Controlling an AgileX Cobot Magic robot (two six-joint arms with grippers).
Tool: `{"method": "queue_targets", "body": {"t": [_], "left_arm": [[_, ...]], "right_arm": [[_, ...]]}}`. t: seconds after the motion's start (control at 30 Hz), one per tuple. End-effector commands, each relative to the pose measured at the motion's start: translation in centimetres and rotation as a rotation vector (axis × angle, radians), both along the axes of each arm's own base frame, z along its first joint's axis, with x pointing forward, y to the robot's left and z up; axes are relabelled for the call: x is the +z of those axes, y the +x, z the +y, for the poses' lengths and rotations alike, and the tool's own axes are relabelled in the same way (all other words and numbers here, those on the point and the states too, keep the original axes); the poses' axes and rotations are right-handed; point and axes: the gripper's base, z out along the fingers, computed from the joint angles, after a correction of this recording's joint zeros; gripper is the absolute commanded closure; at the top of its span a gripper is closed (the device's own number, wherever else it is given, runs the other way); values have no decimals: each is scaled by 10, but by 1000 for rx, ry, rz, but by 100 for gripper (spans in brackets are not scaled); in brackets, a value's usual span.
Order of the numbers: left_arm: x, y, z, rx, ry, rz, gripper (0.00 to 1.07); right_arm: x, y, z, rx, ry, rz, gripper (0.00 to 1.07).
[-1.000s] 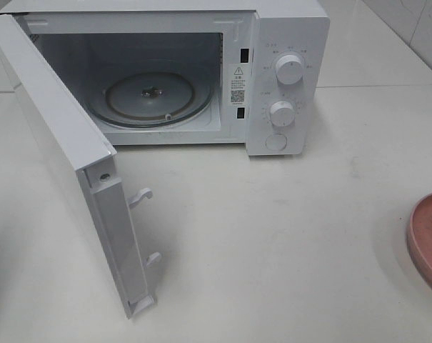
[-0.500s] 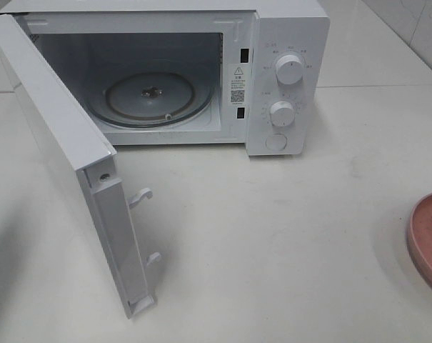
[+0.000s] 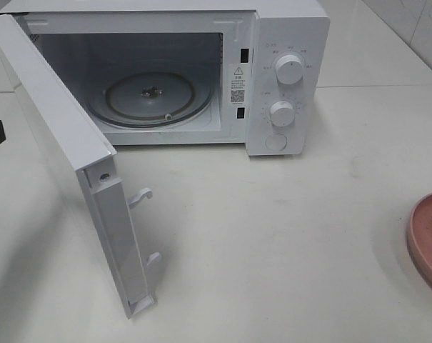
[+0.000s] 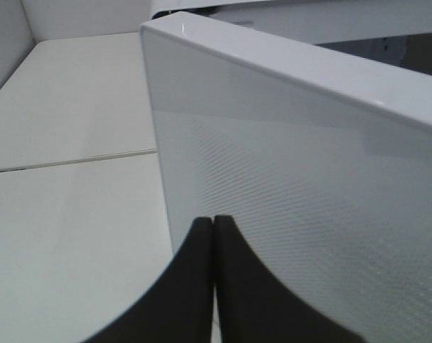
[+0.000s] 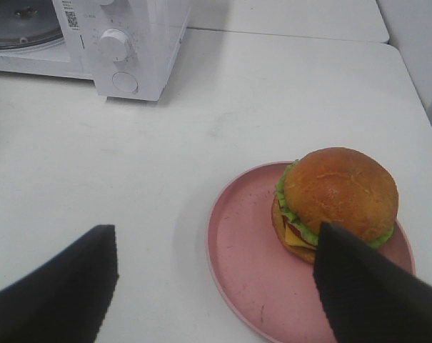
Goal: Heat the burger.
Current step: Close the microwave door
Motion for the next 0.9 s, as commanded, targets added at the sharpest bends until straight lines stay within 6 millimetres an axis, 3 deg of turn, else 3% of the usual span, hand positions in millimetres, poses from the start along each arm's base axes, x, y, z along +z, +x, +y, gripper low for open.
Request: {"method": "queue_targets", "body": {"t": [0.03,0.23,0.63,0.9], "left_arm": [[-3,4,-10,-79,-16,-40,107],[-9,11,-20,-131,-71,-36,107],[-14,26,-77,-225,-94,-39,107],[-13,38,-108,-142,-94,-36,107]], "right_arm": [[-2,-4,-1,-3,-1,-23,32],[-2,-4,-1,-3,-2,-23,32],[-2,-4,-1,-3,-2,-23,32],[-2,-4,-1,-3,-2,-23,32]]}}
